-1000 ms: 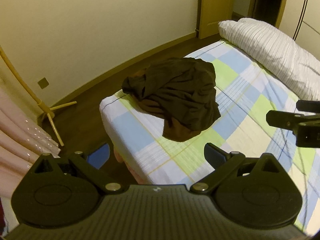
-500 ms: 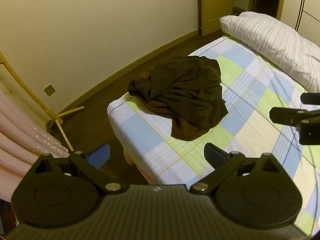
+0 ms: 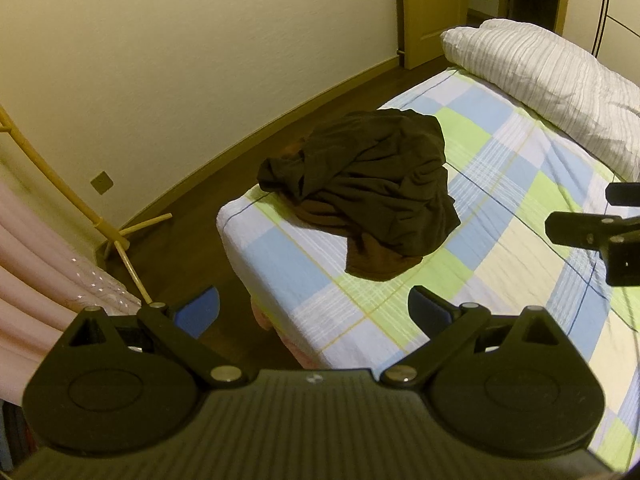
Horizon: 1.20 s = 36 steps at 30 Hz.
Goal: Fold clothes
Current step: 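Move both tools toward the crumpled dark brown shirt on the bed, then grasp the brown shirt with the left gripper and lift it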
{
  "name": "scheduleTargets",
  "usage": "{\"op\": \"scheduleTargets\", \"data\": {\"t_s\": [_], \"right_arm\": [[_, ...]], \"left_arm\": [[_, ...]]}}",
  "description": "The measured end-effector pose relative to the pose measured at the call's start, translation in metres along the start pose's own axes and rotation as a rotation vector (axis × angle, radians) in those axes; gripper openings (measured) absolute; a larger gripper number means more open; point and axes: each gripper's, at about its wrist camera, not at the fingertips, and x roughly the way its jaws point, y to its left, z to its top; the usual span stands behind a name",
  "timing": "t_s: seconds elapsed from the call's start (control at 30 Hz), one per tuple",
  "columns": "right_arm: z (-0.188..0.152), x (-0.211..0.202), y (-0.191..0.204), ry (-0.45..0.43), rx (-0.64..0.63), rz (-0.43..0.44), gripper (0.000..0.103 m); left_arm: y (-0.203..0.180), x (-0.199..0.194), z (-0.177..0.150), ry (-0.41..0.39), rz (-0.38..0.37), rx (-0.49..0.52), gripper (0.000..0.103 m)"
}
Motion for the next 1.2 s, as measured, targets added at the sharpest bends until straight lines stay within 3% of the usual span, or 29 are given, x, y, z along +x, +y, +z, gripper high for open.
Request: {"op": "scheduleTargets", "data": {"t_s": [0.23,0.43,0.67,0.8,0.97,1.07,1.1,1.13,1.17,1.2], "right_arm": [[-0.003,-0.002,-0.012,-0.026,-0.071,0.001,0.099],[0.009,0.035,-0.027,-0.005,-0.066,0.006,0.099],[0.063,0.138,-0.036,0.057,-0.128,-0.055,0.099],[0.095,0.217,-0.045,0.109,-0.219,-0.082,0.099],[0.116,0.304,-0.058,0.157,-0.25,-0.04,0.099],[0.119,0.346,-0.059,0.193,-0.318,-0.006,0.098],[0.12,0.357,-0.059,0.208,-0.33,-0.012,0.087],[0.122,0.363,-0.061,0.218,-0.317,-0.016,0.069],[0.123,0.366,-0.063,0.225,-0.291,-0.014,0.042],[0.125,0.369,-0.066,0.232,-0.266,-0.013,0.033]], "left_arm": [[0.0,0.02,-0.004,-0.003,-0.03,-0.005,0.1],[0.015,0.069,0.017,-0.03,-0.1,0.053,0.1],[0.043,0.187,0.086,-0.058,-0.199,0.154,0.099],[0.043,0.266,0.12,-0.057,-0.244,0.255,0.092],[0.032,0.33,0.129,-0.052,-0.272,0.416,0.087],[0.033,0.35,0.127,-0.031,-0.34,0.435,0.079],[0.035,0.353,0.126,-0.024,-0.367,0.433,0.066],[0.035,0.35,0.126,-0.026,-0.387,0.431,0.048],[0.034,0.342,0.125,-0.039,-0.391,0.436,0.038],[0.032,0.333,0.123,-0.057,-0.391,0.447,0.016]]}}
